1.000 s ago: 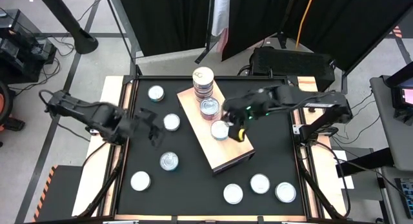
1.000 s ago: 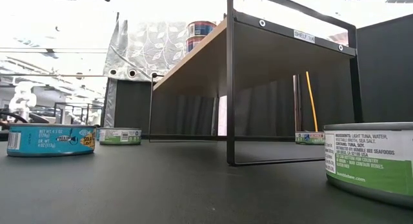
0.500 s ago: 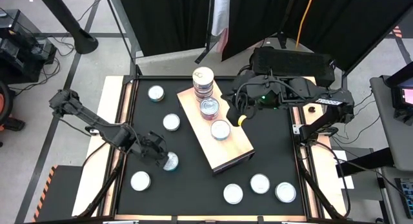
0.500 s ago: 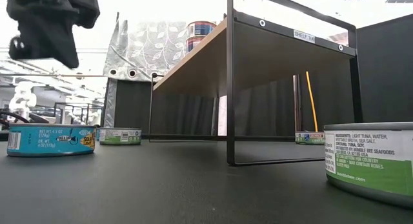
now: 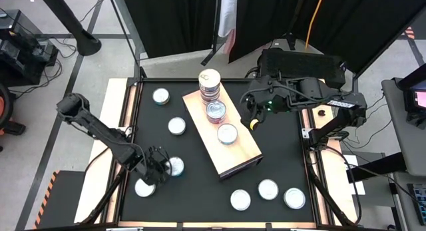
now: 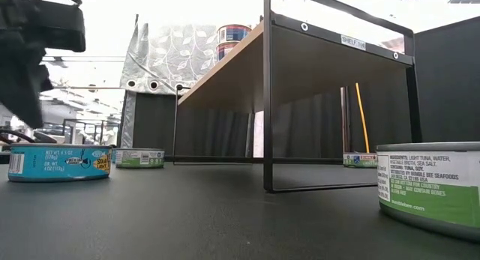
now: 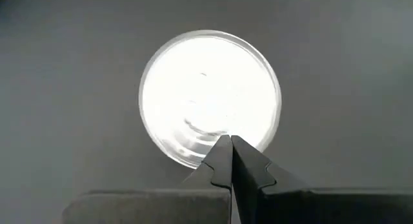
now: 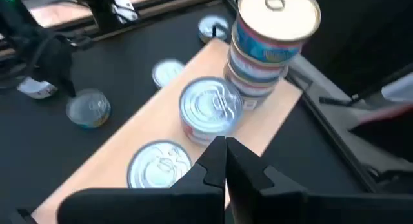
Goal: Stack canned seafood by type on shelf
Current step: Stack the yellow-blue tuna can on top of the stacked yellow-blue tuna can on the shelf, then put the green tuna can on the shelf
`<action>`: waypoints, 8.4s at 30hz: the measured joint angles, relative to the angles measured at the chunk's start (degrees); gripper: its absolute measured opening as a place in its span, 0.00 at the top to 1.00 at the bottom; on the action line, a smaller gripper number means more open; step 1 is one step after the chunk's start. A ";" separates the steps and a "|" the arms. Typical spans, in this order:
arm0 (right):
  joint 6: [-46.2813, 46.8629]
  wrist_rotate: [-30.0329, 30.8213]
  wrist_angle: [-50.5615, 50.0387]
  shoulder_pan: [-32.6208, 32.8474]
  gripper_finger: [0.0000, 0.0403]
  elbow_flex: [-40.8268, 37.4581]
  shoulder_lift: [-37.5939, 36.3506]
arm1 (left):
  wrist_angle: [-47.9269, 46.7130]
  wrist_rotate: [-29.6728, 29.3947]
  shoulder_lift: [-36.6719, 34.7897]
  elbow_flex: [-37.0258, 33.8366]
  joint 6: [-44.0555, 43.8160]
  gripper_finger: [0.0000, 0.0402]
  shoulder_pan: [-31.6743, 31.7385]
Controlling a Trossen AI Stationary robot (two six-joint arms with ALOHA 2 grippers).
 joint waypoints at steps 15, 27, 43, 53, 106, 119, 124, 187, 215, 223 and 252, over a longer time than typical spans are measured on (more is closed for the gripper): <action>0.24 -0.12 -0.50 0.03 1.00 0.00 0.02 | 0.01 1.23 5.41 0.24 -2.91 1.00 -5.62; -0.89 -1.59 1.15 0.03 1.00 0.00 0.02 | -6.59 4.58 3.65 1.23 -14.33 1.00 -9.70; -0.50 -1.44 1.16 -0.01 1.00 0.00 0.02 | -26.19 10.87 -4.69 13.45 -59.98 0.94 -9.59; -0.47 -1.59 1.07 -0.01 1.00 0.00 0.02 | -18.36 8.07 -0.59 14.21 -64.35 0.34 -4.28; 1.55 -1.06 3.53 -6.79 1.00 0.06 -12.02 | 19.32 -13.18 8.58 40.00 95.34 0.65 22.68; 3.08 -1.18 2.73 -7.88 1.00 0.07 -16.27 | 15.59 -7.43 18.66 40.00 98.83 0.62 26.78; 3.02 -1.38 2.74 -7.84 1.00 0.04 -15.69 | 12.73 -7.51 19.57 40.00 99.15 0.62 28.30; 18.05 -13.54 29.82 -47.99 1.00 -67.21 -16.16 | -21.26 -4.18 16.97 74.62 46.10 0.32 29.67; 16.61 -12.87 29.77 -46.02 1.00 -66.86 -3.64 | -29.09 -4.85 16.97 74.58 42.14 0.32 29.38; 18.10 -14.90 28.76 -44.26 1.00 -70.66 -3.57 | -29.19 -4.85 16.97 74.58 42.12 0.32 29.29; -61.12 -19.49 12.77 -37.81 0.48 -54.84 -19.15 | -29.93 -4.85 16.95 74.55 42.19 0.32 29.66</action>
